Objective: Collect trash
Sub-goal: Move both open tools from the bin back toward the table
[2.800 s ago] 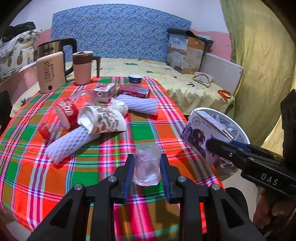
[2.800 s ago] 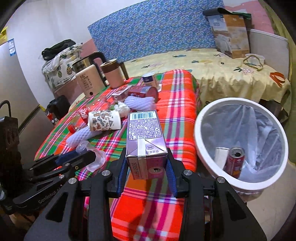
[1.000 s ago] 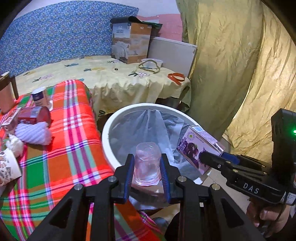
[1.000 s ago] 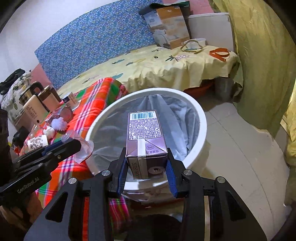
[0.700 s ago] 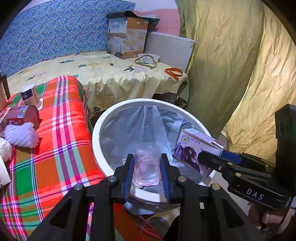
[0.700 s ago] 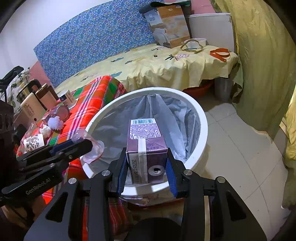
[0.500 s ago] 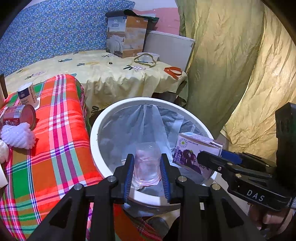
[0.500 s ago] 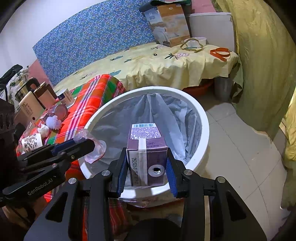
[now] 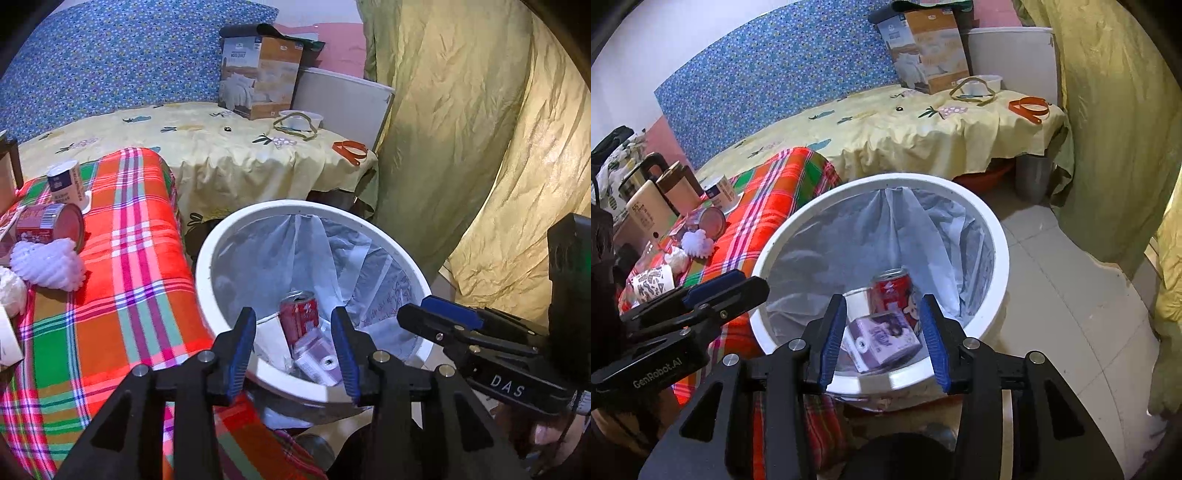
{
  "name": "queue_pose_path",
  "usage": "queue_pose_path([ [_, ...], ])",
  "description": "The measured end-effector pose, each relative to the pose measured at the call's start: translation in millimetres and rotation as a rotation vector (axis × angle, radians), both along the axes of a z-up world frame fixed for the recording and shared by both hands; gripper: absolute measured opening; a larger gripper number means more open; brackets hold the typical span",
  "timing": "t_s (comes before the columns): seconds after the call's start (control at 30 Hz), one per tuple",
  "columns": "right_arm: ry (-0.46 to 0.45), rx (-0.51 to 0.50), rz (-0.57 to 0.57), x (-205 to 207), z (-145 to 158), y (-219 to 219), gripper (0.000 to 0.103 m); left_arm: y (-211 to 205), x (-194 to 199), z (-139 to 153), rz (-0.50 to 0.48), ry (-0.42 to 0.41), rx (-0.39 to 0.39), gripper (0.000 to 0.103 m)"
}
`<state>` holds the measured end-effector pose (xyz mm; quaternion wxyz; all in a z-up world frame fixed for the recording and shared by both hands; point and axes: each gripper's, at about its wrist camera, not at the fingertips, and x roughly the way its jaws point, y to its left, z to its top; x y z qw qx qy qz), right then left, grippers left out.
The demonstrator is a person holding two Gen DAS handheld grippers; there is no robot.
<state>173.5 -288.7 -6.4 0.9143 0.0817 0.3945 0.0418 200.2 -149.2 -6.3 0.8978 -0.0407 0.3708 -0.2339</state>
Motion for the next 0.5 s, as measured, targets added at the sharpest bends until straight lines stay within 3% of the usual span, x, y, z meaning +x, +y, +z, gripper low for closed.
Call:
queue_pose_path([
  [0.5, -0.045, 0.01, 0.072, -16.0, 14.1, 27.1, 0.045, 34.8, -34.9, 13.8, 0.072, -0.039, -0.013, 0.044],
])
